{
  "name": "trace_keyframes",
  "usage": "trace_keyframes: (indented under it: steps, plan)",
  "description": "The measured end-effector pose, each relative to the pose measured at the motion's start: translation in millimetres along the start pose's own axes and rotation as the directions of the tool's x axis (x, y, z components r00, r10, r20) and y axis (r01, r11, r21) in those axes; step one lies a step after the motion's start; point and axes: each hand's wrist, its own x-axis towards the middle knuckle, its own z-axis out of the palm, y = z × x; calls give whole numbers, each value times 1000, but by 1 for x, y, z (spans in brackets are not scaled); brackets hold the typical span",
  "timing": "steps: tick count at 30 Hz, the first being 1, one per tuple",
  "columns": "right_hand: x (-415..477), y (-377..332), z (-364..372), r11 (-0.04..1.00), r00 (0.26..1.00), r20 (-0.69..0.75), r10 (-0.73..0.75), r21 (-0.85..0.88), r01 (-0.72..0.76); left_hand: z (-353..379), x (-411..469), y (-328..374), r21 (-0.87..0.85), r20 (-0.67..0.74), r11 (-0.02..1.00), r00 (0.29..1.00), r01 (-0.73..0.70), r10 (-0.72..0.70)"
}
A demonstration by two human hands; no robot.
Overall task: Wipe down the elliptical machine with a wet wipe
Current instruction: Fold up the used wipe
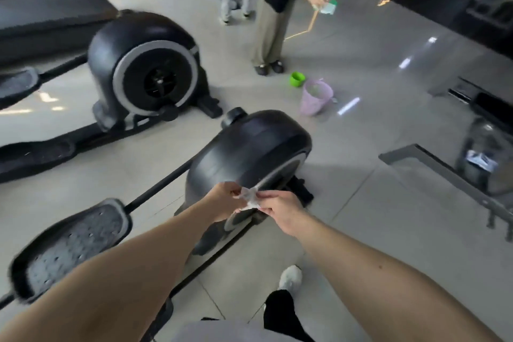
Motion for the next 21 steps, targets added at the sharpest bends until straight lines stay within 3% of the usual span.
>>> trace_keyframes:
  steps: [7, 14, 21]
  plan:
    - [40, -82, -184, 1000, 1000, -8, 3, -1, -3, 103, 111, 168, 21, 26, 995, 995, -98, 97]
    - [87, -186, -382, 990, 971, -211, -114, -106, 94, 212, 238, 343, 41, 65, 987, 986, -156, 153]
    - [166, -250, -533, 991, 918, -375, -127, -81, 104, 300, 370, 463, -12, 127, 992, 984, -123, 123]
